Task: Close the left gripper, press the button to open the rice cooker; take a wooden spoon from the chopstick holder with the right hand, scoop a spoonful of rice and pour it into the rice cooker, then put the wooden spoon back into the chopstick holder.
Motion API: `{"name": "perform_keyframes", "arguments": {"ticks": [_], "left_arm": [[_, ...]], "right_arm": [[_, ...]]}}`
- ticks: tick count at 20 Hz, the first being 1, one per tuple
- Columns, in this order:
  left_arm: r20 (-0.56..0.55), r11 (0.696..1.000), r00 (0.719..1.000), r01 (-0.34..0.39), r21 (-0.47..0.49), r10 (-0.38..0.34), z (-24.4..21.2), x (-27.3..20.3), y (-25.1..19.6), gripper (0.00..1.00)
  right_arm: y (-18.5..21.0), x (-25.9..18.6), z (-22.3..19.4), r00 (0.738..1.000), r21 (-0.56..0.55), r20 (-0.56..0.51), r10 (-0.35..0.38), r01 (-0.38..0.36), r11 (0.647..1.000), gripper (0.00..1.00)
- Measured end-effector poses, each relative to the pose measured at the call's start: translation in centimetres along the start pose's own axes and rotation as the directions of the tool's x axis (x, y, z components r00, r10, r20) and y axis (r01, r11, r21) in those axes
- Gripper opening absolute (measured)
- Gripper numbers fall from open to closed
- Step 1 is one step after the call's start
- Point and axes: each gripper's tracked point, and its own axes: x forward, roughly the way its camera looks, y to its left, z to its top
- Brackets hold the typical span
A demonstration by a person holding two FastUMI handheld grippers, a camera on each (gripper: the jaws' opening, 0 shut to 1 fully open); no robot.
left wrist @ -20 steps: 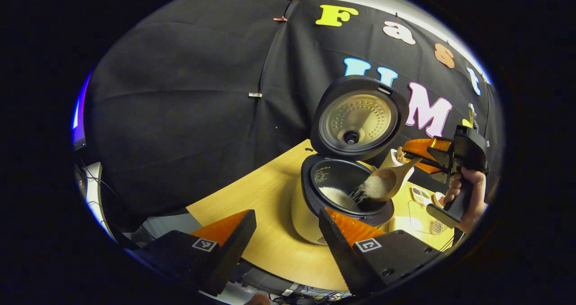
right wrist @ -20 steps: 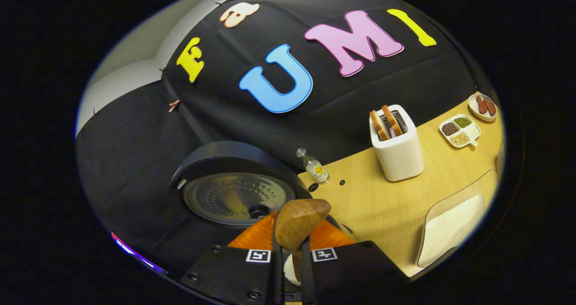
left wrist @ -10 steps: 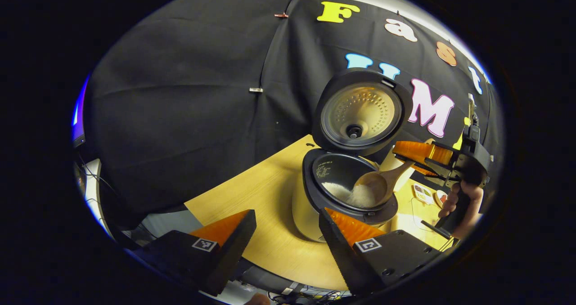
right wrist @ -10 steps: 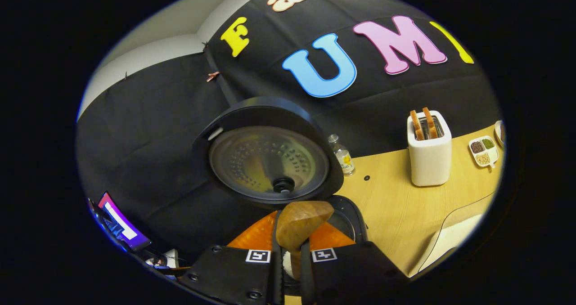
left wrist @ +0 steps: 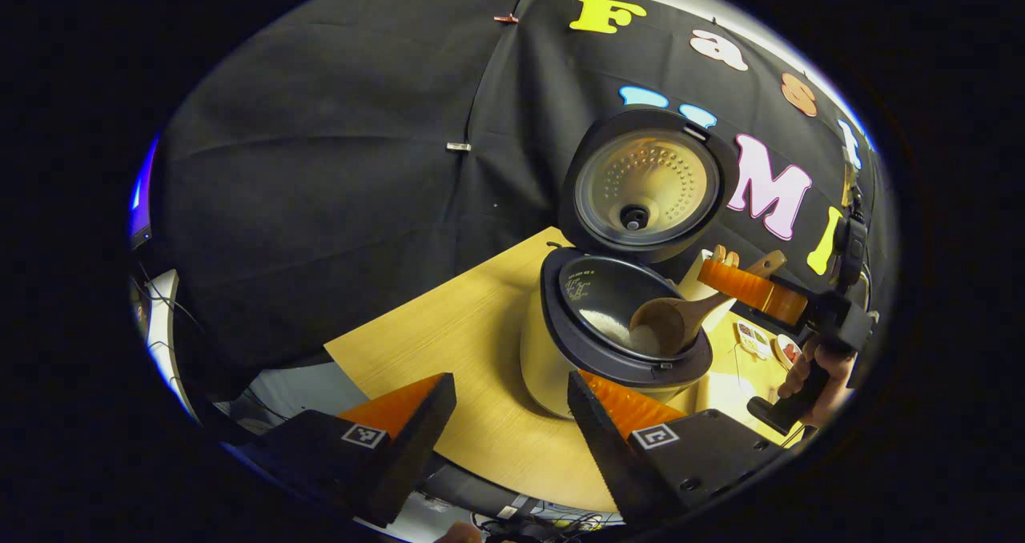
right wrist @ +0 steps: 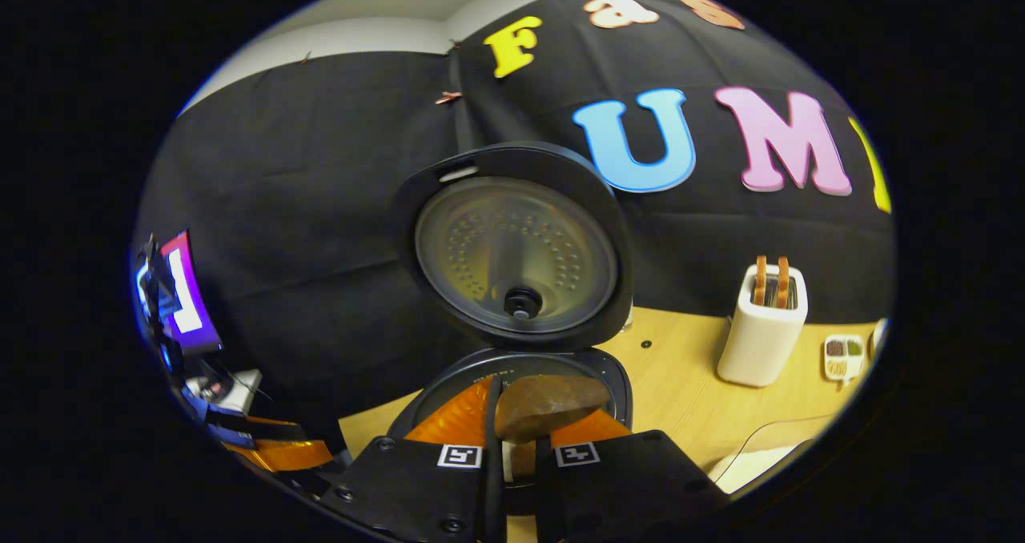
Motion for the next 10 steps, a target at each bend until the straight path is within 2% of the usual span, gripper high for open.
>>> {"name": "perform_keyframes", "arguments": {"ticks": [3, 5, 8, 10], "left_arm": [[-0.012, 1.0, 1.0, -0.005, -0.009, 0.005, -0.6, 0.1, 0.1, 0.95], [-0.015, 1.0, 1.0, -0.006, -0.013, 0.005, -0.8, 0.2, 0.1, 0.95], [-0.015, 1.0, 1.0, -0.006, -0.011, 0.006, -0.8, 0.3, 0.1, 0.95], [-0.009, 1.0, 1.0, -0.002, -0.003, 0.002, -0.7, 0.3, -0.1, 0.95]], "right_arm": [[1.8, -0.5, -0.7, 0.999, -0.138, -0.005, 0.046, -0.046, 0.989, 0.18], [2.5, -0.7, -1.3, 0.998, -0.179, -0.01, 0.059, -0.06, 0.982, 0.18], [2.4, -0.8, -1.9, 0.998, -0.197, -0.019, 0.065, -0.068, 0.978, 0.18], [1.8, -0.6, -2.0, 0.998, -0.154, -0.029, 0.051, -0.054, 0.987, 0.18]]}}
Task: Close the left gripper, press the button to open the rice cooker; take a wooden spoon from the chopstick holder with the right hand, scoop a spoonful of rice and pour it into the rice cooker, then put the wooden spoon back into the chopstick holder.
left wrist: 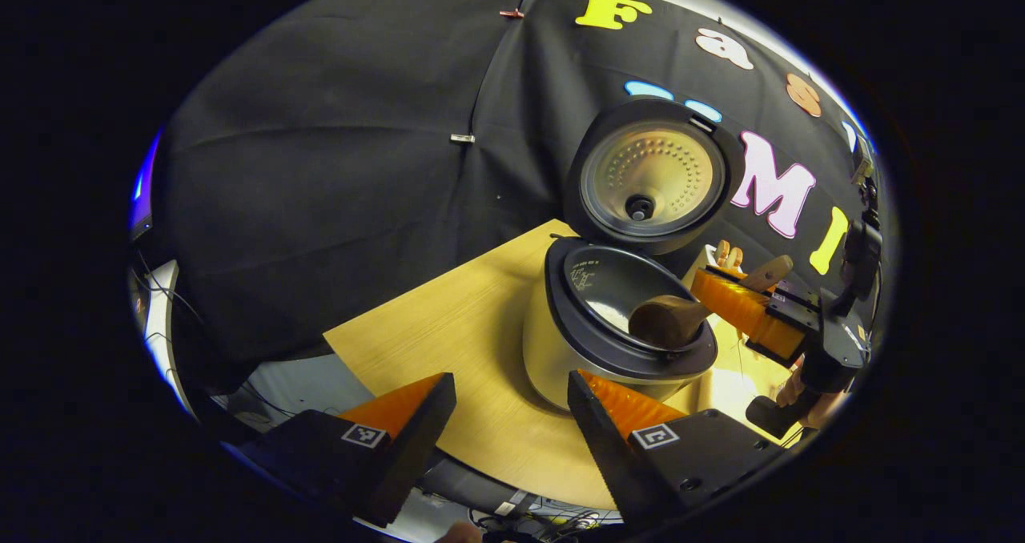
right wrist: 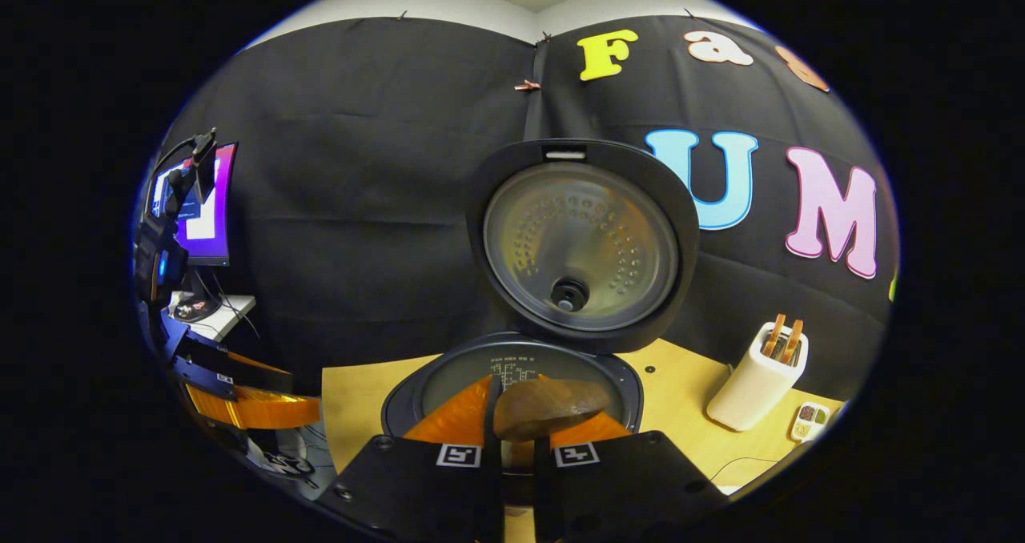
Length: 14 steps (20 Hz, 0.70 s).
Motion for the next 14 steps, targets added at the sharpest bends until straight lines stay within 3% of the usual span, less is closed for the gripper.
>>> {"name": "perform_keyframes", "arguments": {"ticks": [4, 9, 14], "left_arm": [[0.016, 1.0, 1.0, 0.014, 0.02, -0.014, 0.6, 0.1, -0.6, 0.95], [0.025, 0.999, 0.999, 0.031, 0.019, -0.031, 1.2, -0.1, -1.9, 0.95], [0.049, 0.997, 0.997, 0.061, 0.048, -0.064, 2.2, -0.7, -4.4, 0.95]], "right_arm": [[-1.6, 0.4, 1.5, 0.999, 0.174, 0.005, -0.05, 0.048, 0.984, 0.19], [-3.9, -0.2, 6.3, 0.99, 0.374, 0.073, -0.117, 0.081, 0.924, 0.18], [-8.6, -3.4, 9.5, 0.971, 0.473, 0.118, -0.207, 0.128, 0.872, 0.18]]}}
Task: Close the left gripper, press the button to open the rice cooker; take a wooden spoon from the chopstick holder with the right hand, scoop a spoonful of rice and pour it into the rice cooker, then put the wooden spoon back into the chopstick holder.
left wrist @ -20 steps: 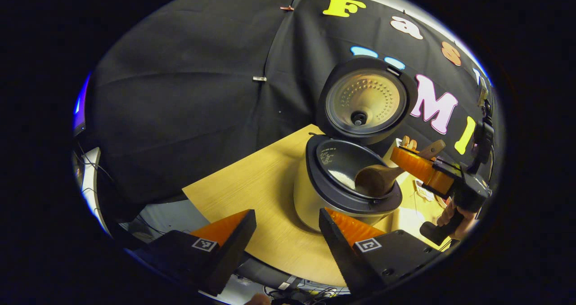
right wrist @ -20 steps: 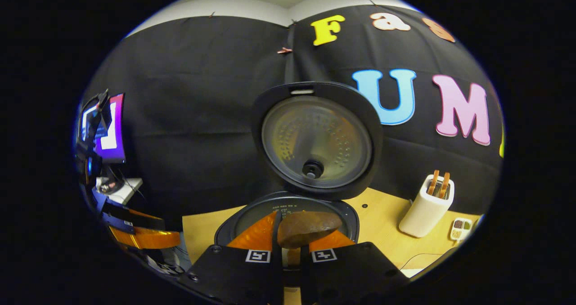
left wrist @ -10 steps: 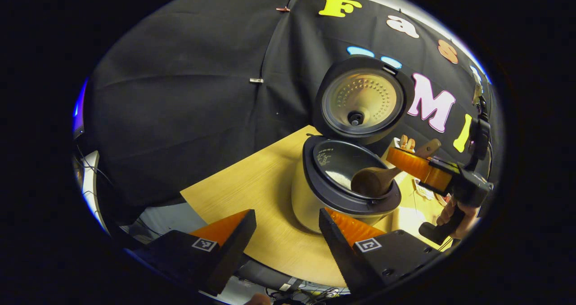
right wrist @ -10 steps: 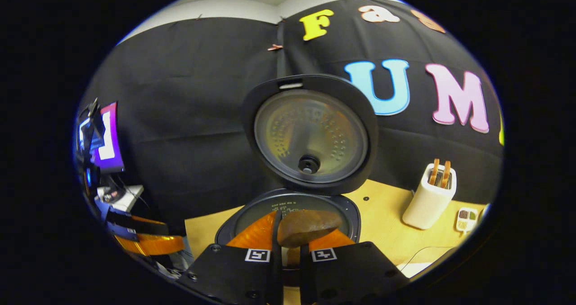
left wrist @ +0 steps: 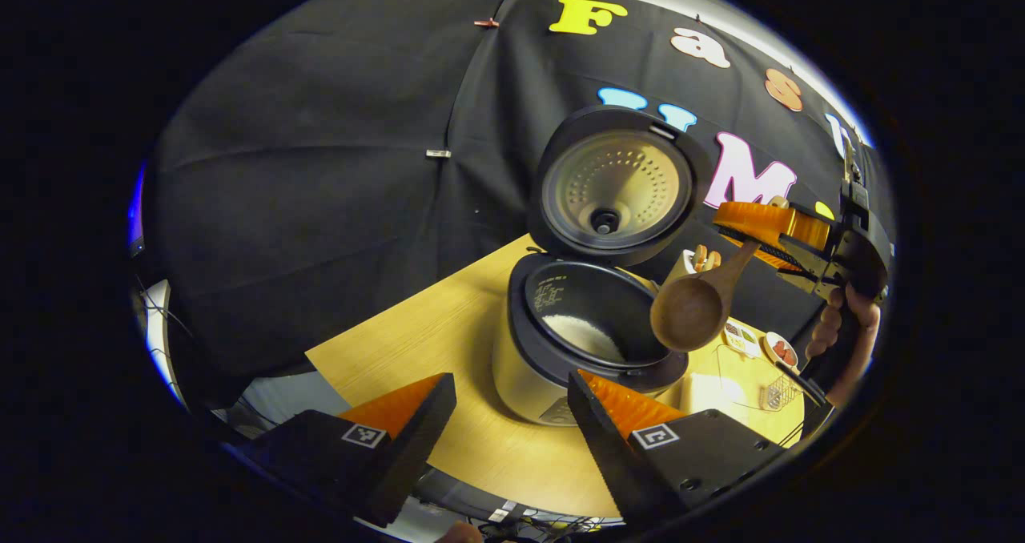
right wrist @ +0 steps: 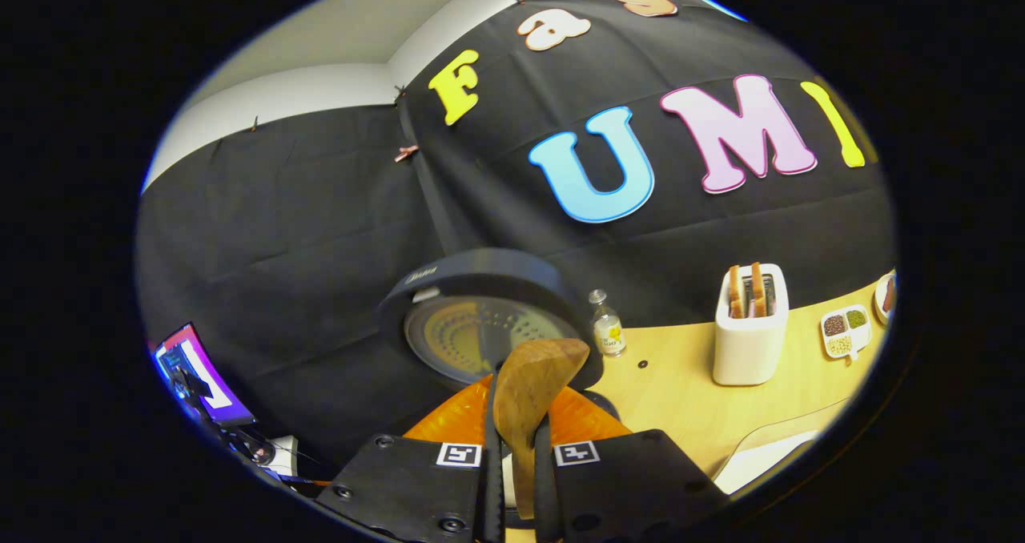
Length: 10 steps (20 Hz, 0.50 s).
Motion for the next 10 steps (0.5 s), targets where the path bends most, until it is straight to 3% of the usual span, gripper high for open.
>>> {"name": "perform_keyframes", "arguments": {"ticks": [5, 10], "left_arm": [[0.027, 0.997, 0.998, 0.064, 0.037, -0.065, 1.1, -0.4, -4.5, 0.95], [0.014, 0.988, 0.991, 0.129, 0.079, -0.131, 1.0, -0.5, -10.1, 0.95]], "right_arm": [[-7.1, -5.0, 4.2, 0.988, 0.044, 0.07, -0.14, 0.137, 0.99, 0.18], [-16.1, -11.6, 7.8, 0.947, 0.089, 0.118, -0.299, 0.29, 0.953, 0.18]]}}
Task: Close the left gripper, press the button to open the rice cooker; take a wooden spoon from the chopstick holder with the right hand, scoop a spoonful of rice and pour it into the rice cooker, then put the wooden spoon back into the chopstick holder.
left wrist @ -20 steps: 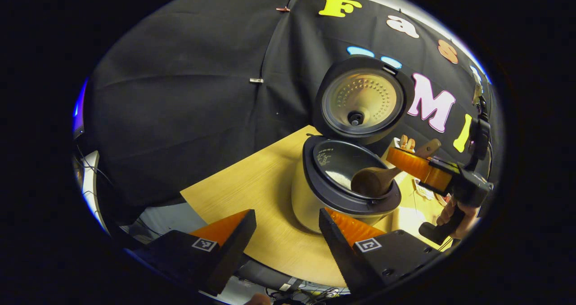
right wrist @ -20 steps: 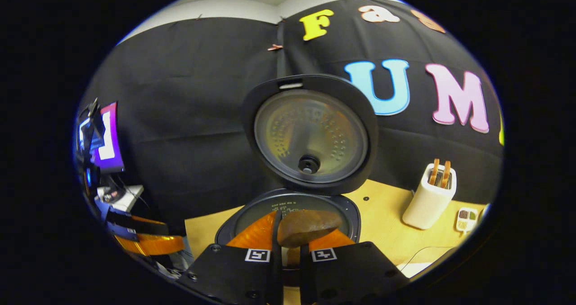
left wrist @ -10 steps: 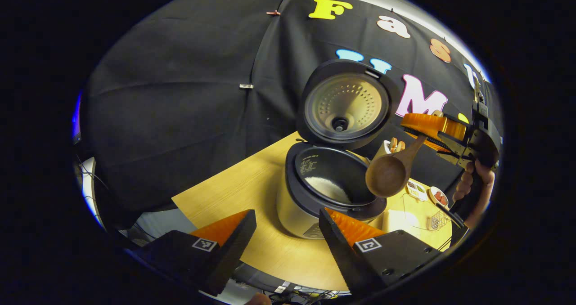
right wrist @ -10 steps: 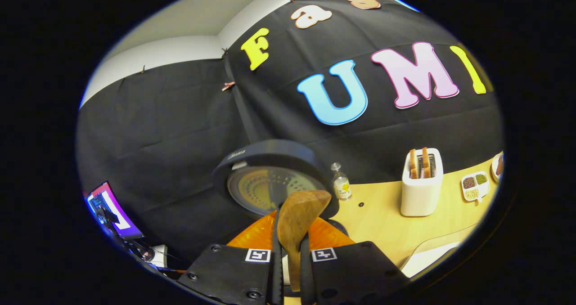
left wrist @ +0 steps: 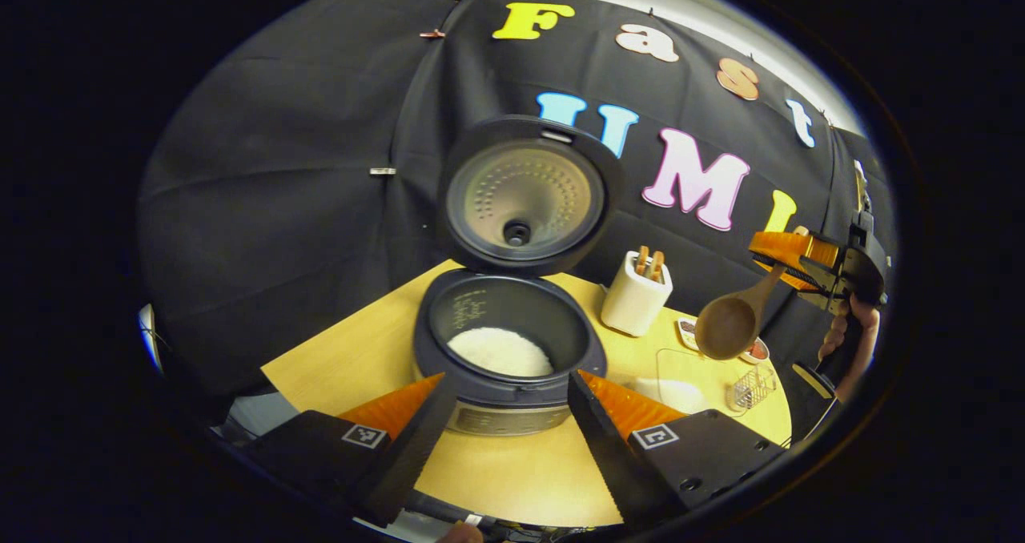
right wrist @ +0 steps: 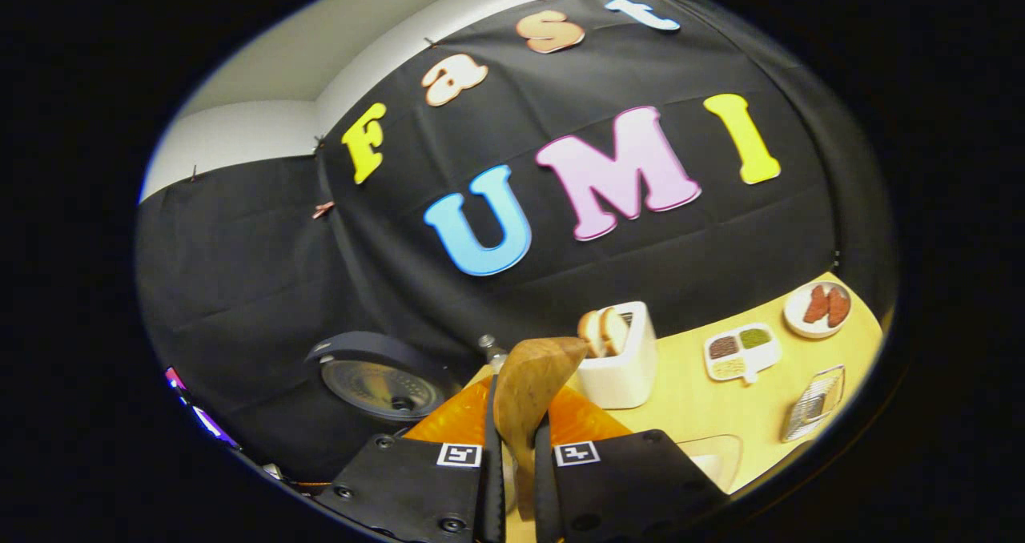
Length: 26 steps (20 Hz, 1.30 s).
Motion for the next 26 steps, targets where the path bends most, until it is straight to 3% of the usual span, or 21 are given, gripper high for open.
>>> {"name": "perform_keyframes", "arguments": {"ticks": [6, 13, 19, 26], "left_arm": [[0.029, 0.999, 0.999, 0.02, 0.04, -0.021, 1.4, 0.4, -5.7, 0.95], [0.082, 0.996, 0.995, -0.06, 0.07, 0.054, 3.3, 0.0, -8.3, 0.95], [0.135, 0.986, 0.979, -0.159, 0.055, 0.151, 5.2, -0.5, -8.5, 0.95], [0.167, 0.975, 0.963, -0.22, 0.026, 0.213, 7.2, -0.5, -8.0, 0.95]], "right_arm": [[-13.0, -3.3, 4.3, 0.974, 0.082, 0.067, -0.218, 0.213, 0.974, 0.18], [-27.0, -4.9, 6.1, 0.892, 0.219, 0.098, -0.441, 0.413, 0.884, 0.18], [-34.0, -4.6, 4.2, 0.84, 0.256, 0.065, -0.539, 0.508, 0.822, 0.18], [-38.4, -4.8, 1.9, 0.792, 0.253, 0.031, -0.61, 0.584, 0.771, 0.19]]}}
